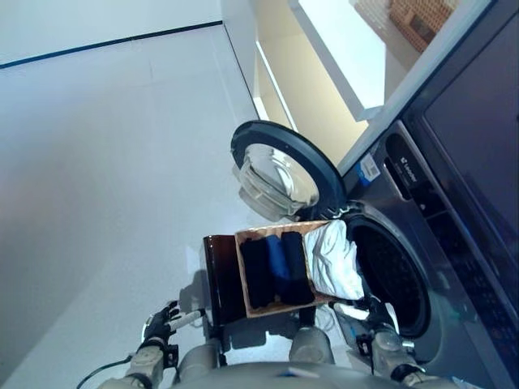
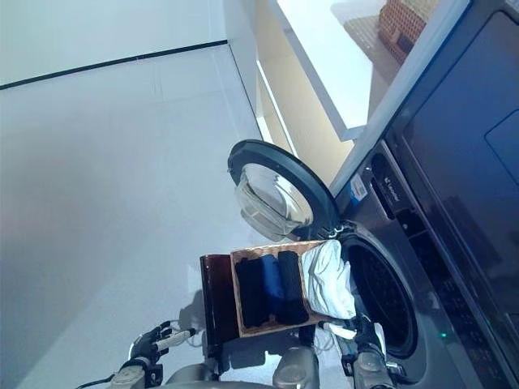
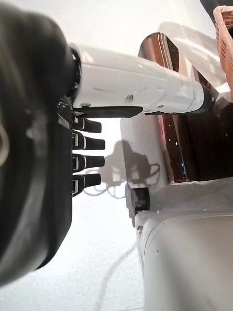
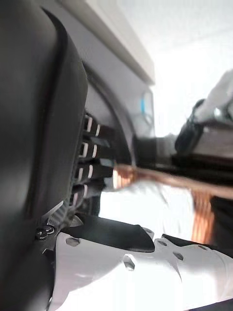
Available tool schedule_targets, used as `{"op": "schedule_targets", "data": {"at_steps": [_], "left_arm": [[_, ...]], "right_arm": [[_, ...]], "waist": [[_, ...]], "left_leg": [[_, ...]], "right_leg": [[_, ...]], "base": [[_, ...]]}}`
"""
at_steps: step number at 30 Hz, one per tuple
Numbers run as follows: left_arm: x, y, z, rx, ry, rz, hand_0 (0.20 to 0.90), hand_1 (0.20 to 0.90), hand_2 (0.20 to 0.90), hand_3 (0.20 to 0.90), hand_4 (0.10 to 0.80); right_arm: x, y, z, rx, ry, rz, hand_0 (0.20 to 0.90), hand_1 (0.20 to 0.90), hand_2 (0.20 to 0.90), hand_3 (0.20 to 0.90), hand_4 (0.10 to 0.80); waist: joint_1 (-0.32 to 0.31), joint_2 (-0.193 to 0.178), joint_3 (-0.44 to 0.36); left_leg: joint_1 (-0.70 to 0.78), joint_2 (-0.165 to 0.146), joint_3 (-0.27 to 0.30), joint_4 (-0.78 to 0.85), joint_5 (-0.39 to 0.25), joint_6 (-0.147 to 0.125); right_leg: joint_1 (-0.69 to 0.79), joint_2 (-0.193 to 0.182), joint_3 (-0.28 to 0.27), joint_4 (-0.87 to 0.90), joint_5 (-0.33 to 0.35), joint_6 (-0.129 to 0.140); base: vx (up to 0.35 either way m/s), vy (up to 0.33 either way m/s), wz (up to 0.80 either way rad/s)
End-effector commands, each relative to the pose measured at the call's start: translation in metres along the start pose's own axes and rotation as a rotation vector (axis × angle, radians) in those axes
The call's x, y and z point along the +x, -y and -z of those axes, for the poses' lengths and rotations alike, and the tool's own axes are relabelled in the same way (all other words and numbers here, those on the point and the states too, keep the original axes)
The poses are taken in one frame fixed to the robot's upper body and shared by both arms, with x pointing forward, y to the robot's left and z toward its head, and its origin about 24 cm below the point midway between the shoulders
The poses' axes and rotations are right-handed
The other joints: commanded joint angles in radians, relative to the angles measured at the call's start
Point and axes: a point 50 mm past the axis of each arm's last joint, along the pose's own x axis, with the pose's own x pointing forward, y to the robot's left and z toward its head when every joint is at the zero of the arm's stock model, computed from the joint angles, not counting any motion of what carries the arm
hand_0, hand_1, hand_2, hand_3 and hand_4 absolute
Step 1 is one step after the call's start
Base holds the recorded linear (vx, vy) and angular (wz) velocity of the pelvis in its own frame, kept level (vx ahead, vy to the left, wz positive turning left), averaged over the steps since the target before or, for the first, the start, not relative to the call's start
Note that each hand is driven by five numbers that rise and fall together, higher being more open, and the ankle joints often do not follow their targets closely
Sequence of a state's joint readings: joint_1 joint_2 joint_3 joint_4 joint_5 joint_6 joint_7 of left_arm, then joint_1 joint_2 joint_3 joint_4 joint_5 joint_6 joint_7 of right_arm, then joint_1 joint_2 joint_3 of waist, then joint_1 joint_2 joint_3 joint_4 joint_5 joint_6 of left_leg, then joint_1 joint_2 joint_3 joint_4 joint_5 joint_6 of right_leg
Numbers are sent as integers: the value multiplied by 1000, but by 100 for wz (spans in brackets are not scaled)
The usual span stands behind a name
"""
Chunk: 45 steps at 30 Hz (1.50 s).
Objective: Pick up the clothes and place them into the washing machine
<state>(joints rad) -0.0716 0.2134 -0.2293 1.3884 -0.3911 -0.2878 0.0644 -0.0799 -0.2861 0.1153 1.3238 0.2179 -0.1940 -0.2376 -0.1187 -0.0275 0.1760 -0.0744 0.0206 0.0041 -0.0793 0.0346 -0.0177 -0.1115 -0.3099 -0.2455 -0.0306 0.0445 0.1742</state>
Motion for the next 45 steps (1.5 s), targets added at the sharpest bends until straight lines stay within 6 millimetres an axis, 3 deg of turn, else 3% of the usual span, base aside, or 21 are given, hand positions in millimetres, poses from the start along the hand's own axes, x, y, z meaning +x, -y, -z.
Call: {"op": "schedule_targets", "data": {"at_steps": [1, 7, 10, 14, 23, 31, 37, 45], "left_arm": [[-1, -29, 2, 19, -14, -95, 900, 900, 900, 900, 800], [-1, -33, 3, 36, -20, -93, 900, 900, 900, 900, 800], [-1, -33, 3, 39, -19, -89, 900, 900, 900, 900, 800], [1, -31, -5, 32, 16, -84, 900, 900, 900, 900, 800], [2, -29, -12, 28, 48, -63, 900, 900, 900, 900, 800], [3, -24, -17, 33, 70, -39, 900, 900, 900, 900, 800], [3, -21, -20, 14, 89, -24, 900, 900, 900, 900, 800], [4, -21, -23, 5, 100, -25, 900, 900, 900, 900, 800]], "right_arm": [[1, 20, 11, 15, -57, 85, 900, 900, 900, 900, 800], [3, 34, 8, 21, -57, 112, 900, 900, 900, 900, 800], [6, 35, -4, 29, -10, 108, 900, 900, 900, 900, 800], [12, 42, -42, 29, 119, 108, 900, 900, 900, 900, 800], [16, 68, -75, 110, 198, 166, 900, 900, 900, 900, 800], [17, 67, -89, 106, 241, 136, 900, 900, 900, 900, 800], [15, 58, -114, 193, 335, 95, 900, 900, 900, 900, 800], [12, 63, -144, 167, 426, 106, 900, 900, 900, 900, 800]], "waist": [[24, -11, -28], [29, -6, -32], [28, -5, -29], [33, 1, -9], [46, 36, 33], [55, 51, 56], [59, 63, 69], [72, 68, 81]], "left_leg": [[33, 96, 40, 59, -83, -88], [33, 95, 38, 56, -81, -90], [28, 94, 37, 59, -79, -90], [-3, 87, 34, 68, -72, -92], [-82, 70, 18, 95, -57, -93], [-125, 67, 5, 109, -46, -94], [-151, 67, 3, 106, -36, -96], [-180, 61, -4, 114, -32, -98]], "right_leg": [[-129, -68, 80, 113, 131, 48], [-131, -72, 78, 111, 133, 49], [-138, -72, 82, 113, 134, 48], [-169, -77, 86, 118, 140, 47], [-225, -91, 93, 138, 142, 43], [-258, -96, 90, 152, 141, 38], [-284, -95, 91, 157, 139, 36], [-308, -103, 89, 167, 143, 37]], "base": [[0, 0, 0], [0, 0, 0], [0, 0, 0], [-55, -9, -2], [-52, -2, 4], [-31, -8, 8], [-17, -3, 4], [-22, -2, 2]]}}
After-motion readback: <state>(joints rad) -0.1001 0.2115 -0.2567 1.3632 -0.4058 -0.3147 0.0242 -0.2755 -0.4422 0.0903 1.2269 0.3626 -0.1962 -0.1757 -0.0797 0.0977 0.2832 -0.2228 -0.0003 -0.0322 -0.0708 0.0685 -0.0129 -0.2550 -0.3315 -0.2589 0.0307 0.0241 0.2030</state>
